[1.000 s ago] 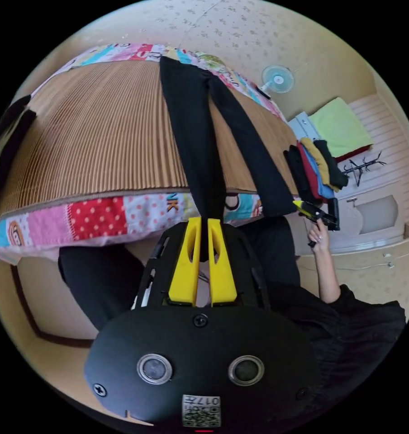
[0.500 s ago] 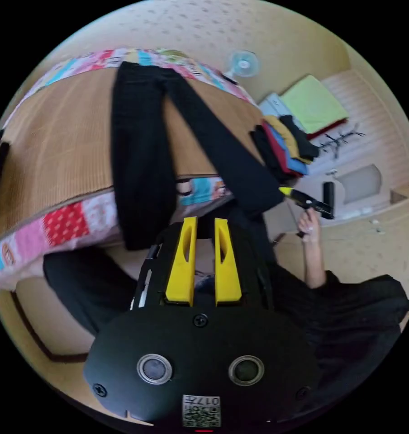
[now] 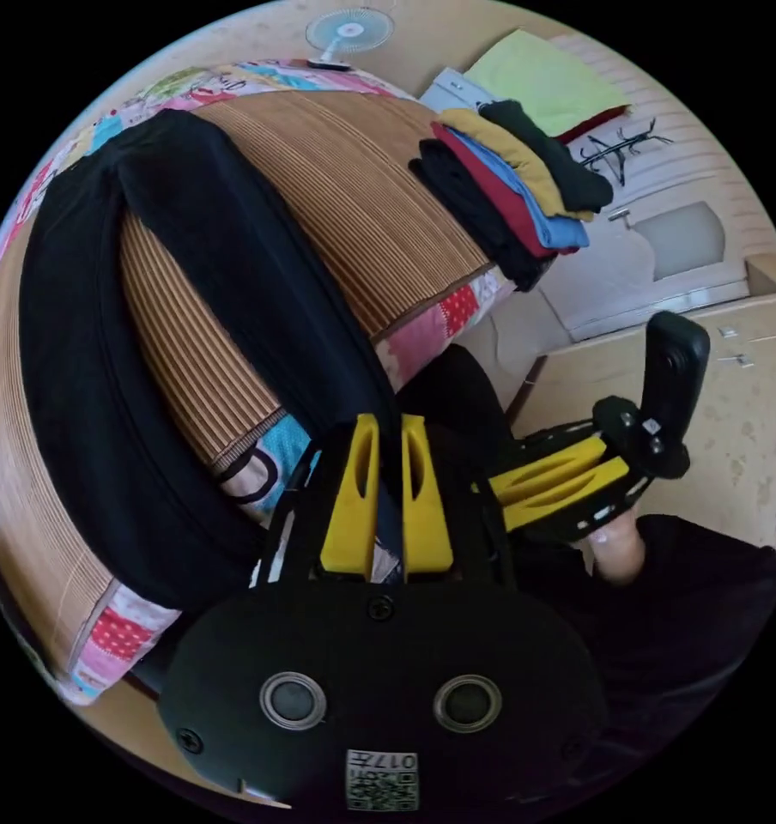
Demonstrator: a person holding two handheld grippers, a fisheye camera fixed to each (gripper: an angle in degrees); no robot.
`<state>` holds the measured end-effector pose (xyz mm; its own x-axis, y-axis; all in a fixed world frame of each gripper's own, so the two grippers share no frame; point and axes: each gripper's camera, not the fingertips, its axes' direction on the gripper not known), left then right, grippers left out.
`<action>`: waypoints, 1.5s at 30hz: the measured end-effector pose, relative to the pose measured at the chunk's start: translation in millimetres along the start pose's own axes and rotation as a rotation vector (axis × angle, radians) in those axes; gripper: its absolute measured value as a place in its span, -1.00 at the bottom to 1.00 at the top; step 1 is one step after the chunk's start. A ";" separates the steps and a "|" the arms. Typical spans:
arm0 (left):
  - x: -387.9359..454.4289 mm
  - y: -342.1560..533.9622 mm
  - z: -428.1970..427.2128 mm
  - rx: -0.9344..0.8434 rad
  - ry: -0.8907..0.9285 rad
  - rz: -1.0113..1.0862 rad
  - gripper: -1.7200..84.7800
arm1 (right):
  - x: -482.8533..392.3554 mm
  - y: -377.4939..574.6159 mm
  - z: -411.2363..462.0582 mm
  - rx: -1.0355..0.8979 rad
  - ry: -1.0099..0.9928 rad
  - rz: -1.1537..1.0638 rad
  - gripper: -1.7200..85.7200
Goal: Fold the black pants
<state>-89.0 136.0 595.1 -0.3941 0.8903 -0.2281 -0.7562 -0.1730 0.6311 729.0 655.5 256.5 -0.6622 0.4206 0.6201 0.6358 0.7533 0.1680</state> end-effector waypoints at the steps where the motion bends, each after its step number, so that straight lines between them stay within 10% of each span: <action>1: -7.0 11.4 -2.5 0.036 0.014 -0.019 -0.87 | 6.4 -2.7 -11.3 -0.042 0.023 -0.013 -0.90; 11: -96.8 82.9 -42.8 0.159 0.245 -0.186 -0.88 | 173.0 -212.8 -120.7 0.056 0.143 0.113 -0.62; 25: -159.2 134.7 -33.4 0.234 0.419 -0.198 -0.89 | 389.1 -565.9 -33.9 0.350 0.081 0.371 -0.81; 28: -156.7 144.3 -31.1 0.260 0.353 -0.154 -0.89 | 360.1 -609.7 -21.1 0.271 0.312 0.429 -0.87; 35: -141.6 188.0 -67.3 0.326 0.306 -0.084 -0.89 | 91.3 -641.5 68.6 0.429 0.864 -0.187 -0.88; 45: -173.4 249.1 -79.2 0.345 0.226 -0.419 -0.87 | 74.7 -606.0 211.5 -0.006 0.444 -0.307 -0.83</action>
<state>-250.3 -94.8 733.1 -0.2281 0.7349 -0.6386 -0.6726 0.3553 0.6492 210.4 337.3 38.9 -0.5872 -0.0734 0.8061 0.4428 0.8045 0.3958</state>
